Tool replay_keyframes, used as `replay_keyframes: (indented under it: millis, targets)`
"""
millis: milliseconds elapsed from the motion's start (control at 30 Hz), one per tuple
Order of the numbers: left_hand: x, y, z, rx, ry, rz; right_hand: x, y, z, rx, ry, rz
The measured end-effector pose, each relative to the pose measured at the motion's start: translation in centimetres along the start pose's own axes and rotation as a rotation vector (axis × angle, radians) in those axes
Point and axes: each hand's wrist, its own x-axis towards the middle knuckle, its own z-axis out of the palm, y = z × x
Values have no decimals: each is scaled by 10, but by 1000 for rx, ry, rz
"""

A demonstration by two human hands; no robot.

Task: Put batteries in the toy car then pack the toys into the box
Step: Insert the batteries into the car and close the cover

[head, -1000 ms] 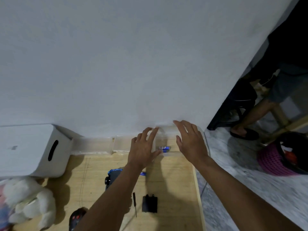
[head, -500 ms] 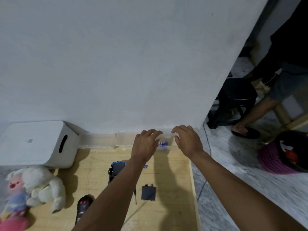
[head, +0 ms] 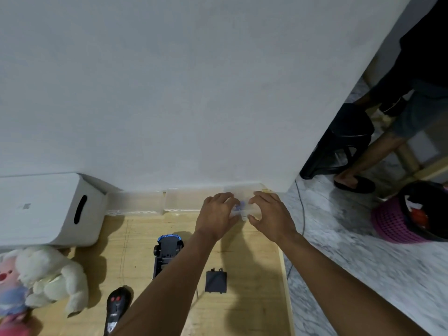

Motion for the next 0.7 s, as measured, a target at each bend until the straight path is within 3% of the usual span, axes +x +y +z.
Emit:
replay_keyframes:
  millis: [700]
  targets:
    - [10,3,12,-56,119,1,12,3,2,-313,90,-98]
